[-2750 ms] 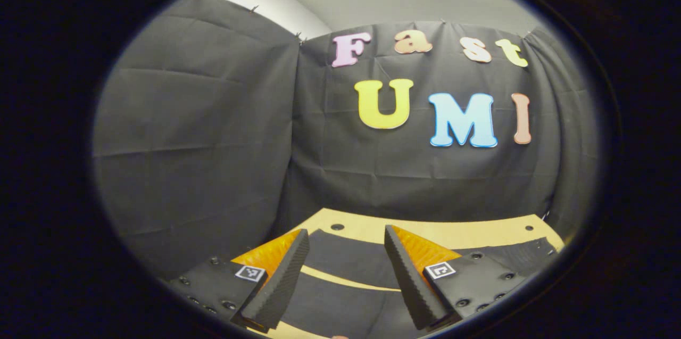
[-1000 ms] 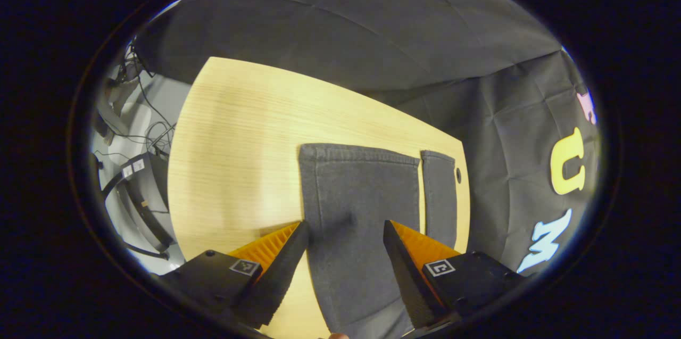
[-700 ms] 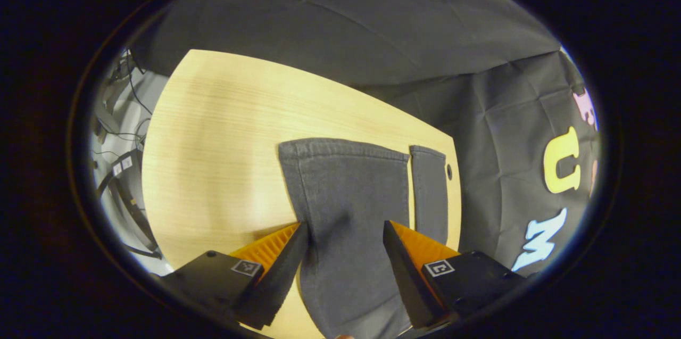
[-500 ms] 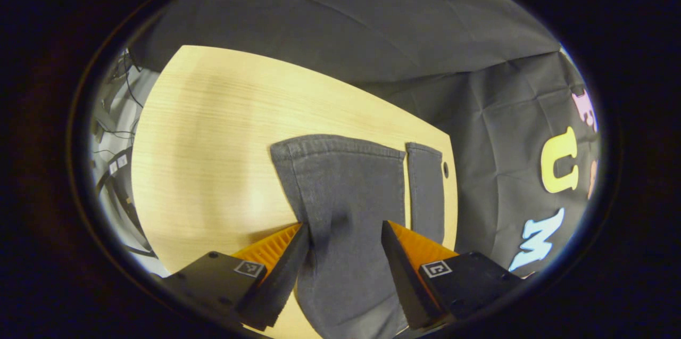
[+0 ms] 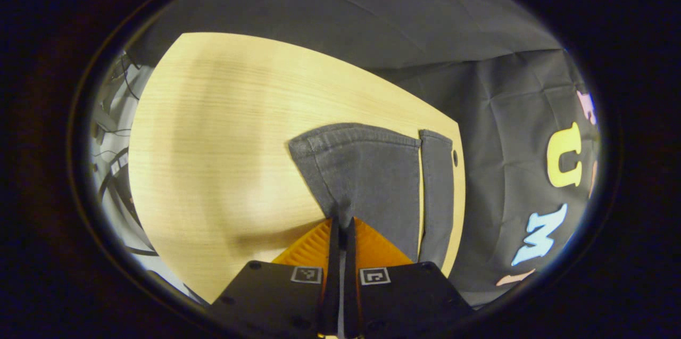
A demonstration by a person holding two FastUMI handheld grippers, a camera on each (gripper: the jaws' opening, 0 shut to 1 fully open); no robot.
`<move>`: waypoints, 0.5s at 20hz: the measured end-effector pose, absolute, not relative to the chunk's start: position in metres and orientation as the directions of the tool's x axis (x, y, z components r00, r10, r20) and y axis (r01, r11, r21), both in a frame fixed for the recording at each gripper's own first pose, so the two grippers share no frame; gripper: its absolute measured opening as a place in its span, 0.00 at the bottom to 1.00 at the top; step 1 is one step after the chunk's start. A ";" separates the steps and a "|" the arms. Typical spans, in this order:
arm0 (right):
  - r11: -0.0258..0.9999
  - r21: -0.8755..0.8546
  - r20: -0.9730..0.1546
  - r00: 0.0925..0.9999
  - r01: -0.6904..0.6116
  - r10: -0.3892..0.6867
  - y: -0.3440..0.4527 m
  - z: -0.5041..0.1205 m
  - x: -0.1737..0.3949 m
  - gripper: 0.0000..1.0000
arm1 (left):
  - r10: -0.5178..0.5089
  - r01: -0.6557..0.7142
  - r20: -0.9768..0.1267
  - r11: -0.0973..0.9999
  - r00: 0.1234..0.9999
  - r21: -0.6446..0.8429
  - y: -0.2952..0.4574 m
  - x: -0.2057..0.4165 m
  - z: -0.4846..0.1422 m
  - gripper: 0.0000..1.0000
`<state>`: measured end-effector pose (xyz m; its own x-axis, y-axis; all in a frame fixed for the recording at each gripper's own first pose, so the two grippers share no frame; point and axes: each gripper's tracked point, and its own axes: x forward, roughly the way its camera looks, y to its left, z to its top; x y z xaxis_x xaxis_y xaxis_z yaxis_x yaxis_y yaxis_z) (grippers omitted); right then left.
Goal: Grasp the waist and the cuffs of the jeans and fold them to make the two legs overlap; first hold the waist and fold one-third of the jeans toward the cuffs, then hold the cuffs and fold the remaining one-third in the same direction to finish folding.
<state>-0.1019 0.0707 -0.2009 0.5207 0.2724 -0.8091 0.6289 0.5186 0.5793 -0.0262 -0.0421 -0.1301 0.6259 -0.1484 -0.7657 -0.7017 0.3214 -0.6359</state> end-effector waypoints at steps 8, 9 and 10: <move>0.410 0.769 -0.639 0.577 0.490 0.509 0.058 -0.159 -0.101 0.02 | -0.235 -0.698 -0.735 0.231 0.636 -0.678 -0.061 -0.020 -0.086 0.12; 0.395 0.793 -0.609 0.576 0.464 0.545 0.055 -0.148 -0.099 0.02 | -0.247 -0.699 -0.727 0.204 0.640 -0.685 -0.066 -0.021 -0.078 0.12; 0.383 0.813 -0.581 0.574 0.438 0.577 0.050 -0.138 -0.098 0.02 | -0.255 -0.701 -0.720 0.176 0.646 -0.691 -0.070 -0.021 -0.069 0.12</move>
